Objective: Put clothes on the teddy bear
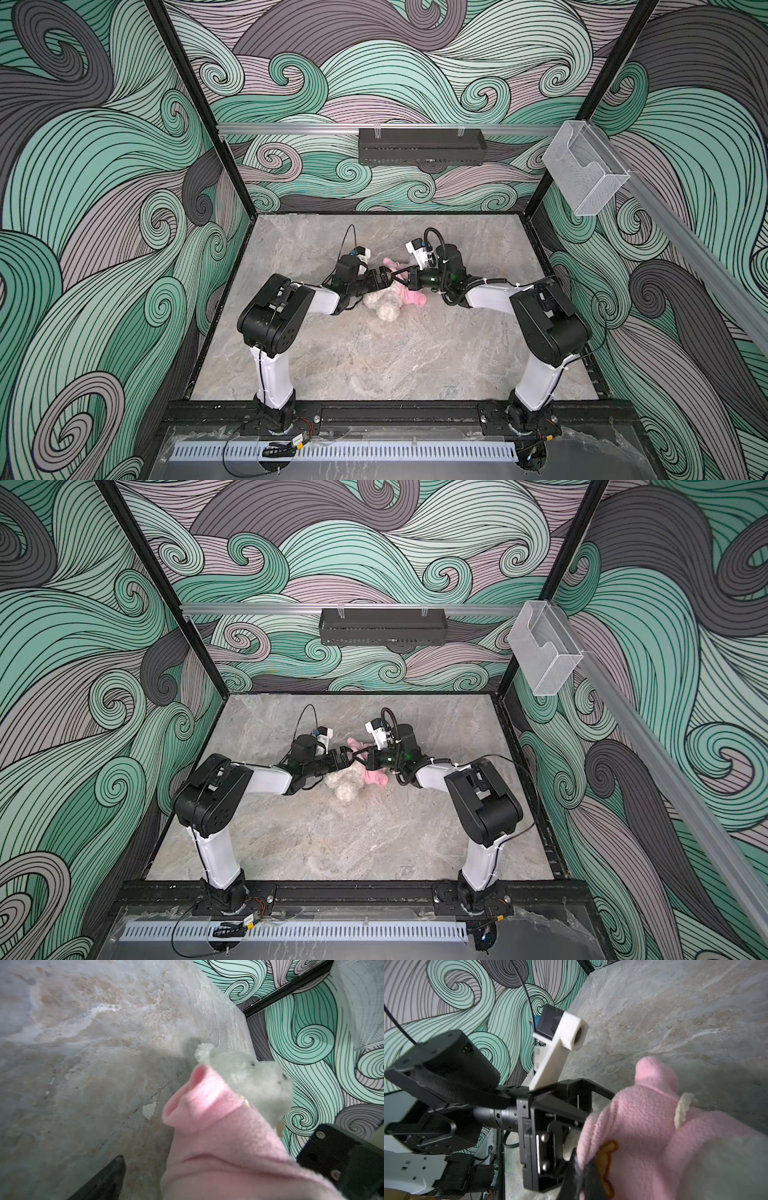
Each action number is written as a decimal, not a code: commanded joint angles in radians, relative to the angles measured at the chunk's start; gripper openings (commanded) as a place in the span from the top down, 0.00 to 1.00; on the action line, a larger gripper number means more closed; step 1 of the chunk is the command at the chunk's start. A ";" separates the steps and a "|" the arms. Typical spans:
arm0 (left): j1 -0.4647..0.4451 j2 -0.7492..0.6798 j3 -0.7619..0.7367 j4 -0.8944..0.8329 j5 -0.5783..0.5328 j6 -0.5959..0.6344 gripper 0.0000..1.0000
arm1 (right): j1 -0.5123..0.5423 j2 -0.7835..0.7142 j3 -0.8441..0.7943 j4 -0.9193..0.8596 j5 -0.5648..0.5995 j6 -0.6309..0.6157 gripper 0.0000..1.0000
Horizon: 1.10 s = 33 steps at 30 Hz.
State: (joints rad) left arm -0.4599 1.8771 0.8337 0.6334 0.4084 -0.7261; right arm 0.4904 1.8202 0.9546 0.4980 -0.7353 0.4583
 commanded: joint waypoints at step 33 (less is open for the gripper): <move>0.100 -0.036 -0.060 -0.019 -0.355 -0.250 0.43 | 0.073 -0.023 -0.224 0.051 -0.081 -0.178 1.00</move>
State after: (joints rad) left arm -0.4301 1.8618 0.7578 0.6647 0.3439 -0.9142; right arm 0.5308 1.8236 0.7868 0.6197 -0.7200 0.2996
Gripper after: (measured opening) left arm 0.576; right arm 0.048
